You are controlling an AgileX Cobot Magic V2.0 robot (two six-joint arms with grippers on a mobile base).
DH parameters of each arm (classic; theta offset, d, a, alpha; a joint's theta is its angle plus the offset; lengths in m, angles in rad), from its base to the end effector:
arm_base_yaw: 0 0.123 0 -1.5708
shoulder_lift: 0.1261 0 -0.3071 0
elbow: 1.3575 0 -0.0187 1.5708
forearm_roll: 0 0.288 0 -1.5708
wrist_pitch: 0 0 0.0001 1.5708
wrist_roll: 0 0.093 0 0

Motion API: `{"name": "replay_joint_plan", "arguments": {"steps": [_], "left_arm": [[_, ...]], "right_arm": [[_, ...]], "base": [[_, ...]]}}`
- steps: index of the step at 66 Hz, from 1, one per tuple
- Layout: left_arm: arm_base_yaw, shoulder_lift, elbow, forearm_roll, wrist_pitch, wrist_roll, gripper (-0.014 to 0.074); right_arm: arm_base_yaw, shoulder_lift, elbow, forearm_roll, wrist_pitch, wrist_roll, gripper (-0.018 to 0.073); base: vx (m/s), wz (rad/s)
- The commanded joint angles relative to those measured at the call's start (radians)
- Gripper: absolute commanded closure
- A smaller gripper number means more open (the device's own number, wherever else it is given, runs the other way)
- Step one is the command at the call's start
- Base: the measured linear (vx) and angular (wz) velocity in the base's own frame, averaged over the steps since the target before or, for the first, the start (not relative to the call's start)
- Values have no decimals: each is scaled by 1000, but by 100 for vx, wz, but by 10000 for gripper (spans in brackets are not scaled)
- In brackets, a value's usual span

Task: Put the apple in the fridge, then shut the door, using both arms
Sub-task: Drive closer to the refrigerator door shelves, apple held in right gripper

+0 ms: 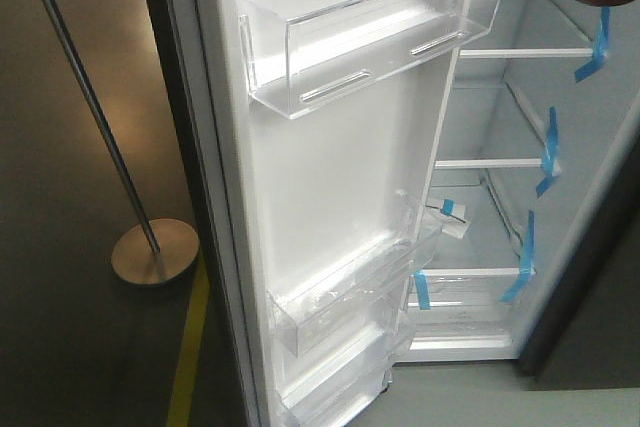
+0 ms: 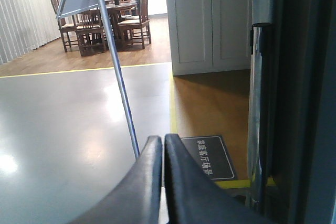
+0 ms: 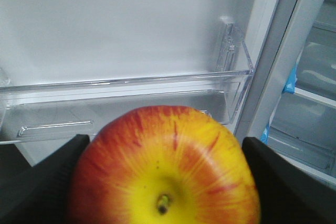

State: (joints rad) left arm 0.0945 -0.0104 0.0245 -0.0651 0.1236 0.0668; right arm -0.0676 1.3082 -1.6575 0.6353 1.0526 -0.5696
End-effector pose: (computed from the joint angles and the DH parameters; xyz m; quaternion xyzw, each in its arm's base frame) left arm 0.0734 0.0062 0.1934 -0.0307 0.7240 0.0304 0.6885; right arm 0.2831 0.0289 0.5264 -0.1972 0.8205 0.1597 0.5122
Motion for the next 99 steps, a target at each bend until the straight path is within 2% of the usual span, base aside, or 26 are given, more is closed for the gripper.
{"name": "replay_joint_plan", "arguments": {"steps": [1, 99], "left_arm": [[-7, -16, -23, -6, -72, -5, 603], [-7, -16, -23, -6, -72, -5, 603]], "right_arm": [[-3, -26, -33, 42, -61, -8, 445], [-3, -26, -33, 42, -61, -8, 445]], "base": [[4, 1], [2, 0]]}}
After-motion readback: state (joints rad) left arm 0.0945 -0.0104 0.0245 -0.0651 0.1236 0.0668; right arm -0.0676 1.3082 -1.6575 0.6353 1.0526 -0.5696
